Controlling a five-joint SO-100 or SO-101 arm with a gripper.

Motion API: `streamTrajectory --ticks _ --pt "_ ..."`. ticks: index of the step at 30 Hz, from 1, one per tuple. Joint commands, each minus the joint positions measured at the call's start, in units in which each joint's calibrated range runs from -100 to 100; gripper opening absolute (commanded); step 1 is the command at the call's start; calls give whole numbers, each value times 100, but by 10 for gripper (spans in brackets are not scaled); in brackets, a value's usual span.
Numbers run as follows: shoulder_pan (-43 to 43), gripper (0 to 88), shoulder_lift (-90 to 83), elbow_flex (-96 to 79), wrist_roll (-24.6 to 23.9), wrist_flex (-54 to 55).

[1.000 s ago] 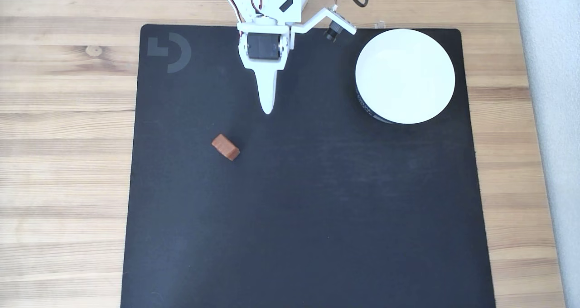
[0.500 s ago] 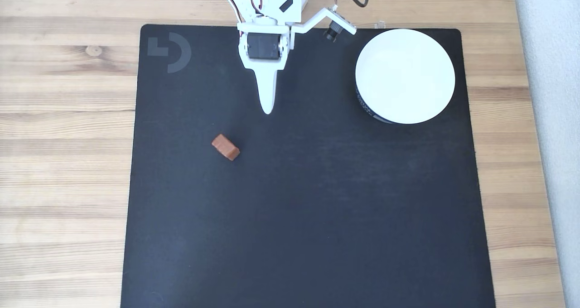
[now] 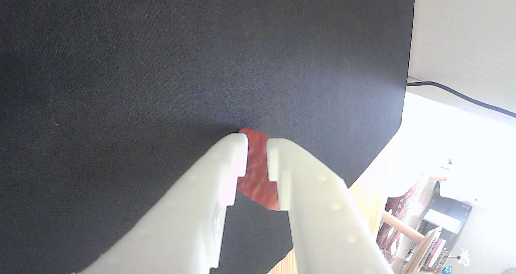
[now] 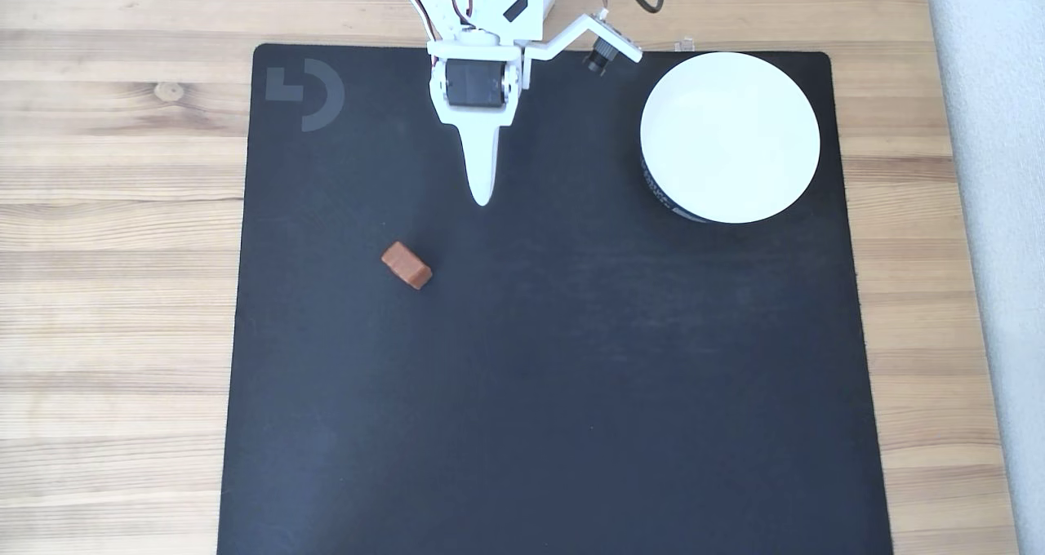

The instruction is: Pick up the toy and place it on the plate

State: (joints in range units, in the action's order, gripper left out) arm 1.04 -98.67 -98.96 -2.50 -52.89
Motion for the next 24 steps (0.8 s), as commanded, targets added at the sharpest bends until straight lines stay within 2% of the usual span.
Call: streamTrajectory --ticks 1,24 --pt "17 25 -58 -59 4 -11" --pt "26 25 -58 -59 -1 -11"
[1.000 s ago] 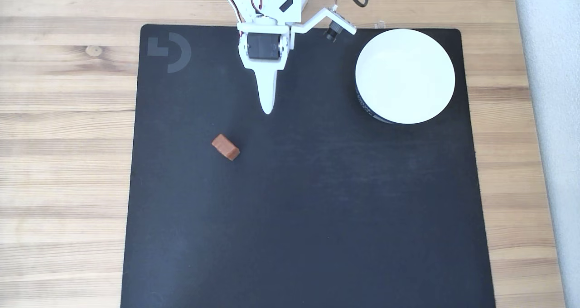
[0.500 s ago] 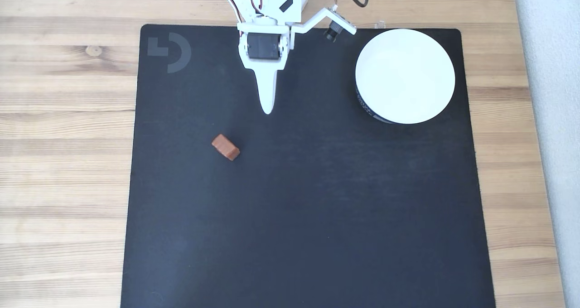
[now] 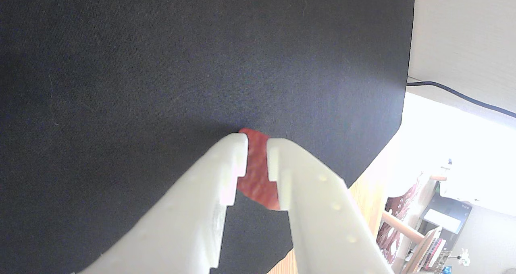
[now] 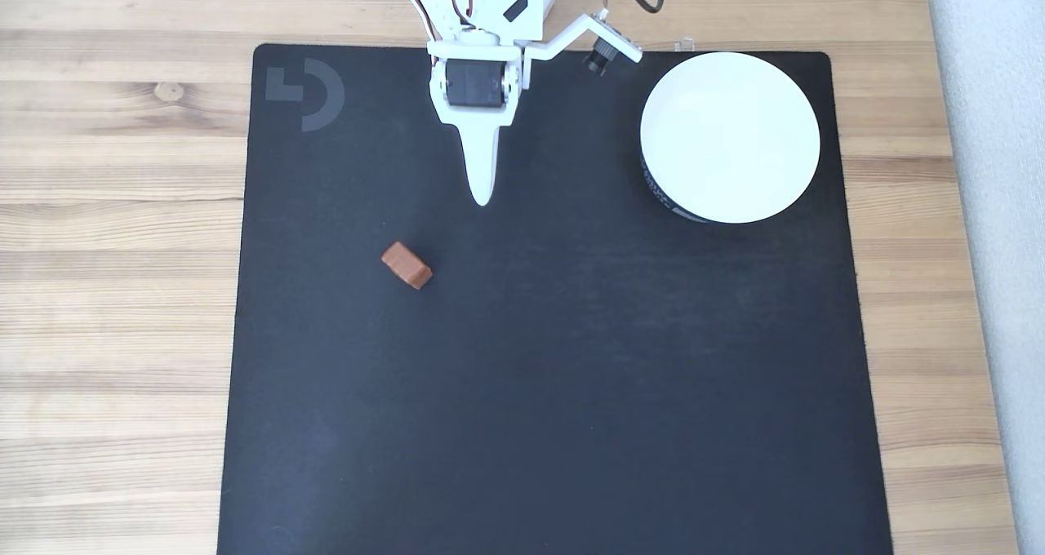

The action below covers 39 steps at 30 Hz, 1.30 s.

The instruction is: Pick up the toy and place it on the plate

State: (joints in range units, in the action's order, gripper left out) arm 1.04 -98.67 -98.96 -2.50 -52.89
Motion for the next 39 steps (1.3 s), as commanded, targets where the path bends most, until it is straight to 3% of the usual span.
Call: streamTrajectory --ticks 1,10,14,23,32,39 --pt "34 25 -58 -59 -6 -11" --pt "34 24 -50 13 -37 -105" --pt "34 22 -42 635 -246 -706" --pt "34 22 325 1374 -632 -706" --pt "42 22 3902 3916 -627 -155" --pt "603 22 7353 7341 -632 -799"
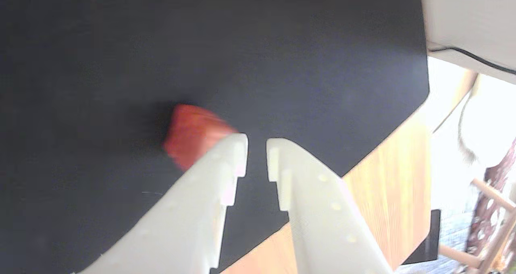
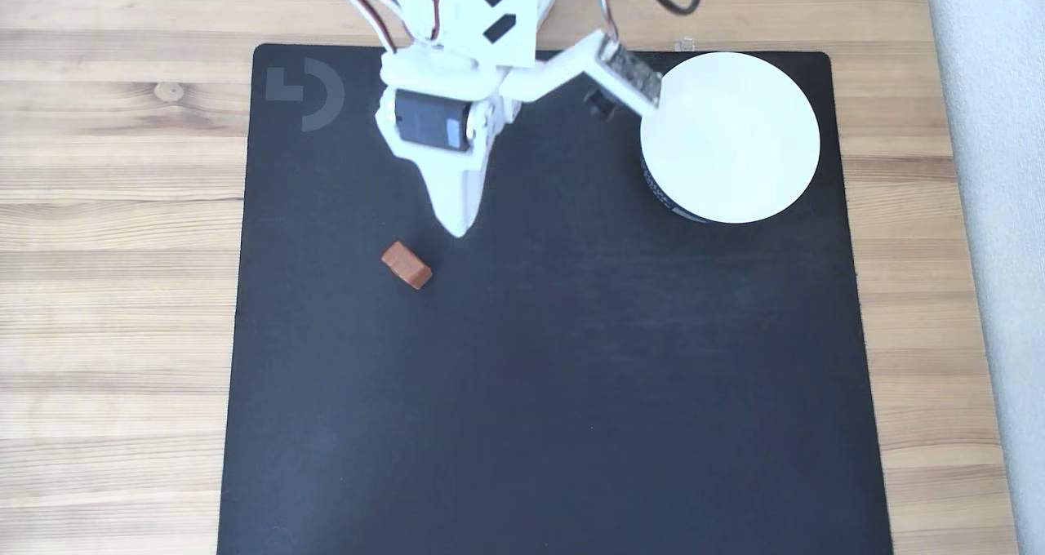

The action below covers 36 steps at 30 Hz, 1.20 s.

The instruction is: Pick up the toy and place it on the plate

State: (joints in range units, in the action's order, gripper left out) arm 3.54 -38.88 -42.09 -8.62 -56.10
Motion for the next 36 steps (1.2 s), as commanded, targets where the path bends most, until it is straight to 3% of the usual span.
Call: streamTrajectory --ticks 1,4,12,36 --pt "470 22 1592 1933 -20 -639" --pt "863 22 2275 2744 -20 -1062" --pt "1415 22 2784 2807 -20 -1130" --pt "1265 24 3334 2879 -25 -1054"
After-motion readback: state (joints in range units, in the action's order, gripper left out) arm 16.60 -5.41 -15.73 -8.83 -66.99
